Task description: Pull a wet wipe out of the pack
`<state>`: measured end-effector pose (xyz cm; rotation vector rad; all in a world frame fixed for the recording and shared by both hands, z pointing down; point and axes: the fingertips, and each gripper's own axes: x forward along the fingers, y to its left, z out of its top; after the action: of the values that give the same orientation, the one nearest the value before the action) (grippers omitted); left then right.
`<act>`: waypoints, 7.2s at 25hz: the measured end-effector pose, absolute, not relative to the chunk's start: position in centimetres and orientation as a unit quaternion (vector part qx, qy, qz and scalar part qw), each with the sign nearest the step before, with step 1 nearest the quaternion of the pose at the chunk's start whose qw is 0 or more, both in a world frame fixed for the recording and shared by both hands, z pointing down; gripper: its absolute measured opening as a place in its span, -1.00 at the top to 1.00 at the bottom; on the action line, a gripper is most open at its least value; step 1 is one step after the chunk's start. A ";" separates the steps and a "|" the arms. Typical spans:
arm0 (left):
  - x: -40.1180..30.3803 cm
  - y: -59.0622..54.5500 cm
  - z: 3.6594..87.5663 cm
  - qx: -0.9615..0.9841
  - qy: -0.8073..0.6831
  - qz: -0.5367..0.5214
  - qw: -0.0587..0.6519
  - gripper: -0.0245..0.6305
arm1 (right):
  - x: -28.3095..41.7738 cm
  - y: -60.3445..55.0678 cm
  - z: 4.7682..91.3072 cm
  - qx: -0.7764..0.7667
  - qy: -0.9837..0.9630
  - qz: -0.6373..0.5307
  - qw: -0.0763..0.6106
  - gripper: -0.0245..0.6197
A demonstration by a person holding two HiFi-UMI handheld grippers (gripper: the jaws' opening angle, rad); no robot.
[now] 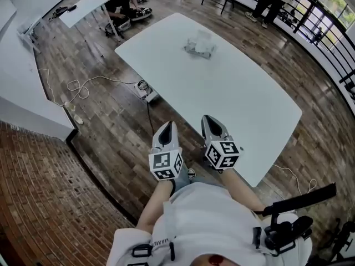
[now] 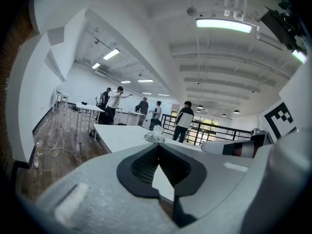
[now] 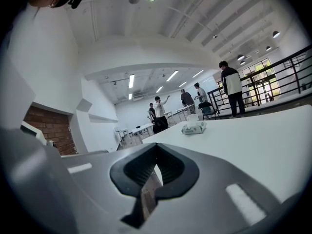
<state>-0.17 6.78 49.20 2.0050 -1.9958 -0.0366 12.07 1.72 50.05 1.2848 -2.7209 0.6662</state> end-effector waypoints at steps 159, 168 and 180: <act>-8.7 -16.9 51.8 0.792 -0.576 0.028 0.201 0.92 | 3.5 -37.5 57.1 0.508 -0.817 0.135 0.238 0.88; -8.0 -16.2 51.7 0.797 -0.571 0.028 0.196 0.92 | 3.4 -36.3 55.6 0.498 -0.829 0.103 0.232 0.88; -7.1 -16.1 51.3 0.803 -0.563 0.028 0.191 0.92 | 4.0 -34.7 53.4 0.500 -0.836 0.094 0.205 0.88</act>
<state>-7.12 -16.10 51.26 2.2561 -1.5826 0.0788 3.98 -34.74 53.42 1.3932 -2.3315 0.2623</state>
